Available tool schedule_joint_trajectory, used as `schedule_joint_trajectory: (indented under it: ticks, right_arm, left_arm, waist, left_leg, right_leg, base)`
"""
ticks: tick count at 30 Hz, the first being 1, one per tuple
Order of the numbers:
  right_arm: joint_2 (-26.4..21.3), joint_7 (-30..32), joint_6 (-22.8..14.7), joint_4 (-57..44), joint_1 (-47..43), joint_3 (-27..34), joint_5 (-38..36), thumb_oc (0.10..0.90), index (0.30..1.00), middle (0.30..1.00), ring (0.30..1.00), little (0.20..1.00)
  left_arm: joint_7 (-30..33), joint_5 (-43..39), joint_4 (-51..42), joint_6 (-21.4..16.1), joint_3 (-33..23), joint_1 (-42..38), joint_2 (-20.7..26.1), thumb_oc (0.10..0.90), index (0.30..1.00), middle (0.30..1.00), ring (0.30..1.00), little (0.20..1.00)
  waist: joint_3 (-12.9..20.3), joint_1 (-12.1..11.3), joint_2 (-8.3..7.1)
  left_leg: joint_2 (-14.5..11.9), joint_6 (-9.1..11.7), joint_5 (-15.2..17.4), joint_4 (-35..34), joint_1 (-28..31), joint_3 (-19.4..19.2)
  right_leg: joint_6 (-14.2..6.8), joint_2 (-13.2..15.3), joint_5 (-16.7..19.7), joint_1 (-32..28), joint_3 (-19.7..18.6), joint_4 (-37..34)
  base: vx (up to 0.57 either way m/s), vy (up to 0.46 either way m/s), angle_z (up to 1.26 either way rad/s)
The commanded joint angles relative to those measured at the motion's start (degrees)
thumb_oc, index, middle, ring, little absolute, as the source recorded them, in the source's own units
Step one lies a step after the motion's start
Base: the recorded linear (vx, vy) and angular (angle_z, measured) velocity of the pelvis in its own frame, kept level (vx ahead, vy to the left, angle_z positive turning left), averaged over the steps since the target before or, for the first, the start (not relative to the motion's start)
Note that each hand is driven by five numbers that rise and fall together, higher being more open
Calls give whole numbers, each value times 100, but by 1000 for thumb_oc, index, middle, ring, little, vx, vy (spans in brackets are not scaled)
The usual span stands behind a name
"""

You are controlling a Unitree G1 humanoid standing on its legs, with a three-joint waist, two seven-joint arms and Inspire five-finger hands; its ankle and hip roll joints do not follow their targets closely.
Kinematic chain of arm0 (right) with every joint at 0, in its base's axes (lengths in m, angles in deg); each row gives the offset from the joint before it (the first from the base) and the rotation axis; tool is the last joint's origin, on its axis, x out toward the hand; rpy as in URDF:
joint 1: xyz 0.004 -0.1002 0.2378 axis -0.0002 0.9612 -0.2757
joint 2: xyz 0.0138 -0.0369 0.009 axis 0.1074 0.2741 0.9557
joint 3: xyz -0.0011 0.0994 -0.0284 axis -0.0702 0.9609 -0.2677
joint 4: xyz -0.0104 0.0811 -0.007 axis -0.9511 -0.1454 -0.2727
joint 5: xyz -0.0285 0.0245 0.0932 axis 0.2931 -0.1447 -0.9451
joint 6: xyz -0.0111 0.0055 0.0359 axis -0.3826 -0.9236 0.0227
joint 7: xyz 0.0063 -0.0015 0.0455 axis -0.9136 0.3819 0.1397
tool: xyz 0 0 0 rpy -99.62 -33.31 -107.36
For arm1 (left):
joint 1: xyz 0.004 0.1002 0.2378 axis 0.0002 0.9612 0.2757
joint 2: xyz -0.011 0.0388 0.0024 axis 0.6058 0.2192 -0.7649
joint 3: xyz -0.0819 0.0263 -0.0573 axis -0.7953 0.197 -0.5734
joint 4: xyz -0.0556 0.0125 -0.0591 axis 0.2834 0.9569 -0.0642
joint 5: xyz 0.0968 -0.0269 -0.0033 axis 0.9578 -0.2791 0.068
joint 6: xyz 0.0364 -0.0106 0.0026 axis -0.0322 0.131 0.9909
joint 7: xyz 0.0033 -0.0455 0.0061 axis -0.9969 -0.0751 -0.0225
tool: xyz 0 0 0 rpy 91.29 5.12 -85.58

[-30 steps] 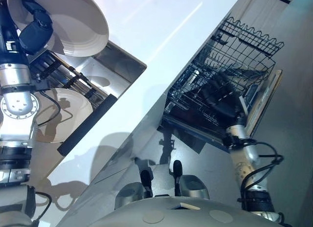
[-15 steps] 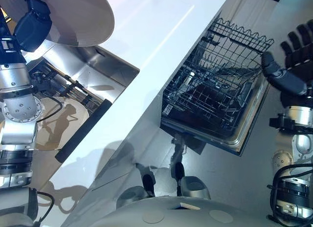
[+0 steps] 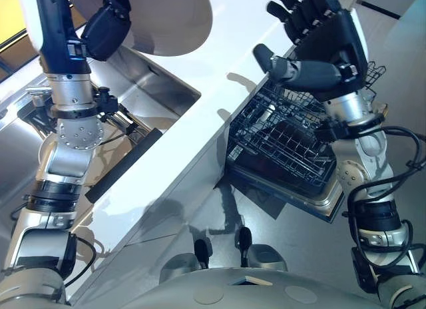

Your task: Pick up plates and place into dishwasher.

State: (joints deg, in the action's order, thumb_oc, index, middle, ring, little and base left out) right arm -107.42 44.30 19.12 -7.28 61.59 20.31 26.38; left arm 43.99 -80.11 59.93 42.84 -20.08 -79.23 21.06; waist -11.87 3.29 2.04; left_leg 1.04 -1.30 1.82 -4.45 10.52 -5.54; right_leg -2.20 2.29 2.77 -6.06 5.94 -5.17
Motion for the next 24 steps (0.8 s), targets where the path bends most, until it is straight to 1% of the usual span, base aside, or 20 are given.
schedule_joint_trajectory:
  ticks: [1, 3, 6, 8, 13, 17, 19, 20, 21, 24]
  right_arm:
    - [-20, 376, -360, -148, -740, -159, 214, 800, 900, 900, 900, 900]
    - [38, 586, -415, -23, -903, -321, 440, 800, 900, 900, 900, 900]
    - [96, 745, -433, 60, -980, -414, 567, 800, 900, 900, 900, 900]
    - [163, 818, -328, 110, -1057, -479, 538, 800, 900, 900, 900, 900]
    - [336, 731, 3, 164, -1034, -568, 162, 800, 900, 900, 900, 900]
    - [460, 728, 239, 235, -1001, -683, 36, 800, 900, 900, 900, 900]
    - [523, 797, 442, 378, -960, -788, 100, 800, 900, 900, 900, 900]
    - [542, 812, 487, 438, -939, -825, 87, 427, 580, 580, 580, 527]
    - [567, 825, 530, 486, -924, -856, 48, 100, 300, 300, 300, 200]
    - [660, 986, 501, 640, -890, -940, -10, 100, 300, 300, 300, 200]
  left_arm:
    - [336, 91, 323, -192, 446, -1004, -49, 100, 300, 300, 300, 200]
    - [318, 78, 363, -146, 614, -1062, -211, 100, 300, 300, 300, 200]
    - [266, 98, 368, -109, 715, -1036, -344, 100, 300, 300, 300, 200]
    - [217, 84, 383, -78, 777, -1013, -428, 100, 300, 300, 300, 200]
    - [72, 51, 378, -20, 872, -939, -577, 100, 300, 300, 300, 200]
    - [-28, -13, 429, -120, 983, -899, -683, 100, 300, 300, 300, 200]
    - [-87, -69, 397, -226, 1072, -863, -776, 100, 300, 300, 300, 200]
    - [-129, -135, 365, -250, 1093, -844, -815, 100, 300, 300, 300, 200]
    - [-168, -189, 335, -300, 1105, -828, -846, 100, 300, 300, 300, 200]
    - [-259, -315, 206, -425, 1169, -765, -967, 100, 300, 300, 300, 200]
  waist:
    - [958, -15, -98]
    - [960, -41, -111]
    - [963, -62, -126]
    - [958, -75, -136]
    - [959, -97, -143]
    - [945, -111, -151]
    - [934, -126, -161]
    - [926, -133, -161]
    - [922, -139, -159]
    - [907, -169, -162]
  left_leg:
    - [78, 101, 248, 62, -332, 60]
    - [77, 96, 207, 77, -355, 67]
    - [86, 91, 244, 64, -317, 102]
    - [82, 90, 243, 53, -300, 108]
    - [75, 89, 184, 33, -320, 136]
    - [77, 85, 174, 33, -317, 162]
    - [82, 80, 206, 14, -272, 196]
    - [83, 77, 204, 12, -270, 205]
    - [82, 78, 202, 11, -268, 212]
    - [85, 79, 196, 12, -263, 250]
  right_leg:
    - [-8, -272, -1160, 125, 267, 914]
    - [1, -284, -1099, 126, 272, 890]
    - [-2, -296, -1135, 83, 262, 875]
    - [0, -301, -1126, 63, 262, 857]
    - [3, -319, -1066, 70, 271, 839]
    - [6, -321, -1080, 53, 287, 851]
    - [4, -320, -1138, 16, 297, 866]
    - [10, -321, -1143, 9, 303, 866]
    - [13, -321, -1147, 4, 307, 866]
    - [23, -323, -1155, -19, 327, 864]
  base:
    - [32, -21, 2]
    - [50, -23, 2]
    - [52, -16, 1]
    - [44, -11, -1]
    - [18, -4, 0]
    - [50, -9, 1]
    - [80, -14, 3]
    - [46, -9, 3]
    - [40, -2, 3]
    - [46, -2, 2]
